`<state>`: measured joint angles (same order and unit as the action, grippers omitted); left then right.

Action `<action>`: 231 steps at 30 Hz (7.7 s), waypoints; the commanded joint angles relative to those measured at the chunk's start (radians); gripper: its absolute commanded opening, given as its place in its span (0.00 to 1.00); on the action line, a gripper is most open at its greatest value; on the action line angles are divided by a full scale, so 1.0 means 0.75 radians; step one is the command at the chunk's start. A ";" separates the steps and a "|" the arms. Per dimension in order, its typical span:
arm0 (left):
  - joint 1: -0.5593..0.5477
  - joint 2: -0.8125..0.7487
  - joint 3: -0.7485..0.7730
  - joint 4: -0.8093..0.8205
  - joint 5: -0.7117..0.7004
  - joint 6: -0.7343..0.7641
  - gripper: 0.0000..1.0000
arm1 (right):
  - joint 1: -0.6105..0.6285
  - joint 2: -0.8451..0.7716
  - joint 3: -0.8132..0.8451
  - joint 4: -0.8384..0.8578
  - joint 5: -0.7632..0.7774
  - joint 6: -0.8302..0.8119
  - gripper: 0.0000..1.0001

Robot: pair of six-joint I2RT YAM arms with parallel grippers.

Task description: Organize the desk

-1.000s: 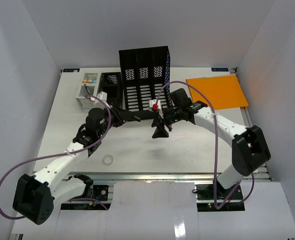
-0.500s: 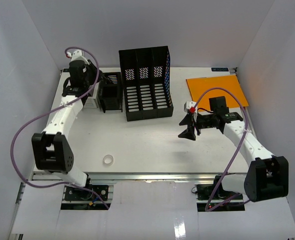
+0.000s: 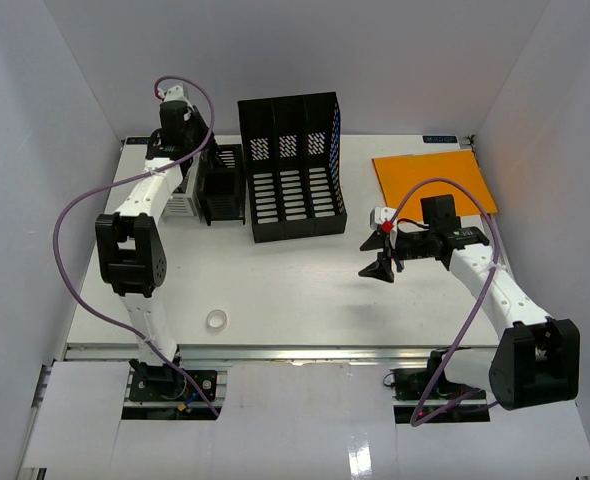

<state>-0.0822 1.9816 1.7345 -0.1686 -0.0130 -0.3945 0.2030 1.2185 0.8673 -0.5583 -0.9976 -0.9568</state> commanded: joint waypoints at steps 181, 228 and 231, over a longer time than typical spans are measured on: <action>-0.179 -2.042 -1.676 -0.068 0.673 -0.369 0.98 | 0.089 1.061 0.910 0.631 1.850 0.958 0.90; -0.179 -2.200 -1.904 -0.037 0.772 -0.522 0.98 | 0.091 1.364 0.962 0.903 2.137 0.712 0.42; -0.179 -2.205 -1.931 -0.010 0.787 -0.557 0.98 | 0.091 1.351 0.939 0.920 2.141 0.699 0.38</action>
<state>-0.2214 0.3344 0.3150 -0.2105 0.5513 -0.7804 0.2769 2.2833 1.6021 0.0811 0.5579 -0.4103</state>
